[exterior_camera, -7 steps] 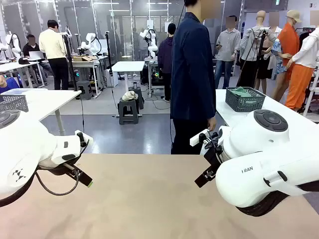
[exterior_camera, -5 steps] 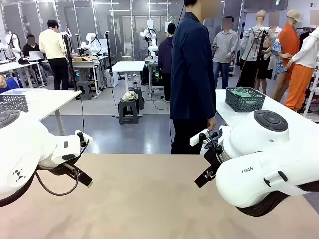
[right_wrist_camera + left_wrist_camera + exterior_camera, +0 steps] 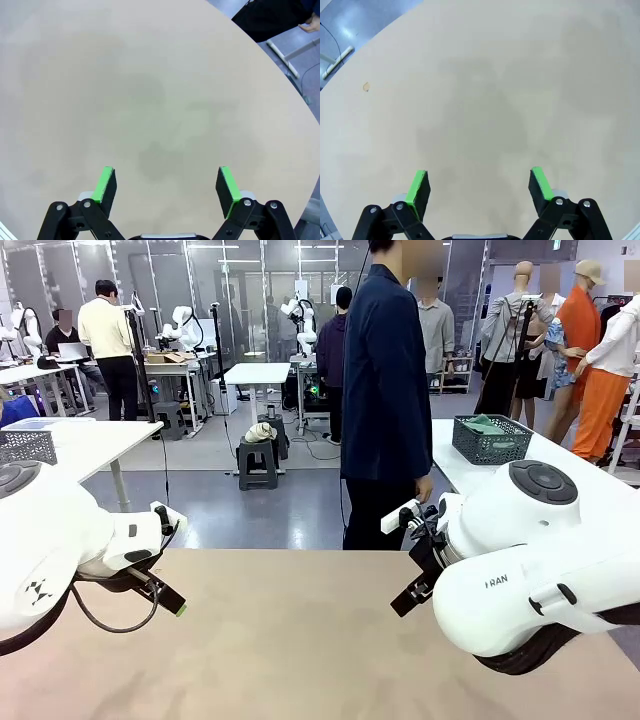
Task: Fold the towels and place them in the basket.
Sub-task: When a person lays out a Towel with hook on the table, fold it in half twice.
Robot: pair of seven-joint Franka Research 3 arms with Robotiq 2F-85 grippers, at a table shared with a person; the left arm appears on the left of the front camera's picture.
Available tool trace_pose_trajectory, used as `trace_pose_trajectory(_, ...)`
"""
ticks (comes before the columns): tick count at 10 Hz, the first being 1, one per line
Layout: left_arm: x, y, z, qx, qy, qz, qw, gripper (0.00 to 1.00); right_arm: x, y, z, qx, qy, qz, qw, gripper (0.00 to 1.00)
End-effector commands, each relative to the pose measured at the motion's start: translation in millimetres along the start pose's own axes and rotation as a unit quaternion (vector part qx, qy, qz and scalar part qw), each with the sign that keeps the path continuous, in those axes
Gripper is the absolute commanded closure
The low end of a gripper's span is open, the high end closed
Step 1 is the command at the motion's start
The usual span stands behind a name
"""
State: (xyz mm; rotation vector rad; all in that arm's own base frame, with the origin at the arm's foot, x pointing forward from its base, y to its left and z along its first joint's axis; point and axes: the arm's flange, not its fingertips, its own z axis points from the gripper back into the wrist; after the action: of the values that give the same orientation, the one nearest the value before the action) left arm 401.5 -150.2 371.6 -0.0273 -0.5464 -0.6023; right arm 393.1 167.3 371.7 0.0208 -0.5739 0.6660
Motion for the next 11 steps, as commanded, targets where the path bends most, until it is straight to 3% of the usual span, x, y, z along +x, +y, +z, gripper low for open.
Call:
trace_pose_trajectory(1, -0.1, 0.3, 0.0, 0.0, 0.0, 0.0, 1.0, 0.0, 0.0, -0.1, 0.0, 0.0, 0.0, -0.001, 1.0, 0.0)
trace_pose_trajectory(6, 2.7, 7.5, 6.0, -0.001, -0.007, 0.0, 1.0, 0.0, -0.6, -10.0, 8.7, -0.004, -0.005, -0.002, 1.0, 0.0)
trace_pose_trajectory(11, 41.4, 82.5, 64.6, 0.0, -0.034, -0.001, 0.999, 0.0, 22.7, -78.6, 72.9, -0.014, -0.013, 0.009, 1.0, 0.0)
